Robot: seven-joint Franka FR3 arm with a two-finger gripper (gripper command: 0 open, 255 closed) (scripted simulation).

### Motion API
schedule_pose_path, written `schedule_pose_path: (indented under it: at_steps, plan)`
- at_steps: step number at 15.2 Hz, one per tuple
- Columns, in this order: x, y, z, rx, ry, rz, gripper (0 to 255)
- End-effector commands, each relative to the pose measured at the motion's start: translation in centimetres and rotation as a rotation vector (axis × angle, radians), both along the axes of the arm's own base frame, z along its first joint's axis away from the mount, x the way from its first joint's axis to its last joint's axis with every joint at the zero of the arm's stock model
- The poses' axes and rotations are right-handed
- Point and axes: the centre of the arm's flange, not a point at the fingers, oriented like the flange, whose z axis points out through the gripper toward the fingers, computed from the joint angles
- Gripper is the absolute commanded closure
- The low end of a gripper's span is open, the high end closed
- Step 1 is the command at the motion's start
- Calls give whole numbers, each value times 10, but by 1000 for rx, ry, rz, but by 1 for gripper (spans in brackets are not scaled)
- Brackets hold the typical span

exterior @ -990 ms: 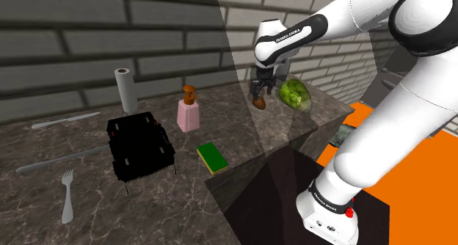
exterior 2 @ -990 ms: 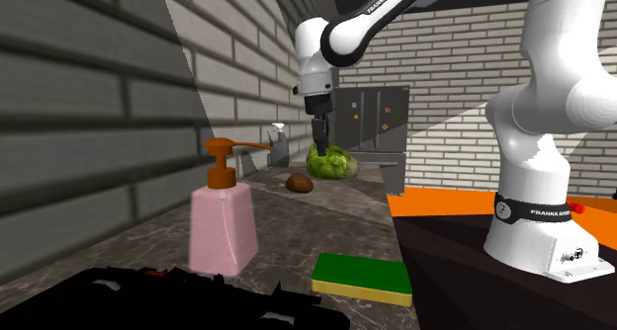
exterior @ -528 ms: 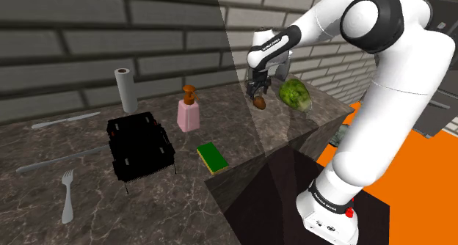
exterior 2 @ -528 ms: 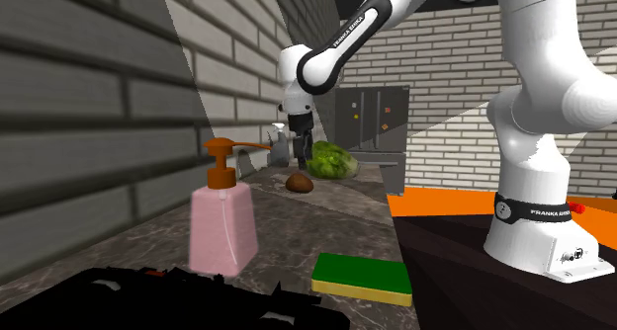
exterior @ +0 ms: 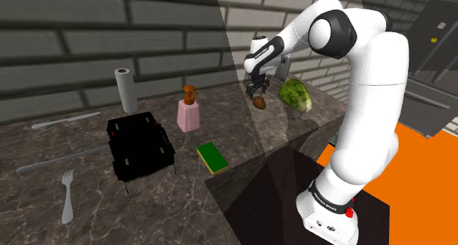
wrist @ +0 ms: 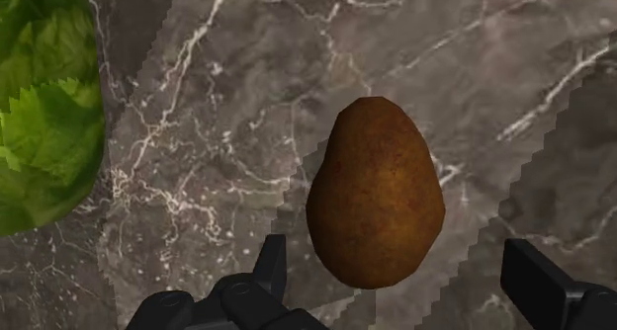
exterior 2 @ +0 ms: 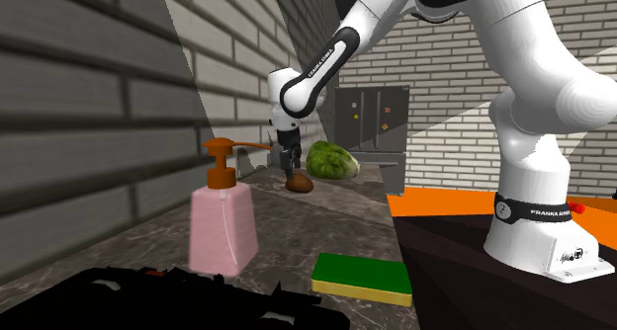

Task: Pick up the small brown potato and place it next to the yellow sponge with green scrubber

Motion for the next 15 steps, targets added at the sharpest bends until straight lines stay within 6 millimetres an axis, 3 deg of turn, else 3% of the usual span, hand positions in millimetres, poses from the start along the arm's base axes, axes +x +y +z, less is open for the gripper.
schedule_pose_path:
  at_steps: [1, 7, 14, 15]
  plan:
    - [3, -7, -11, -4, -1, -1, 0]
    - [0, -14, -39, -4, -1, -1, 0]
    - [0, -14, -39, -4, -1, -1, 0]
    - [0, -14, -39, -4, -1, -1, 255]
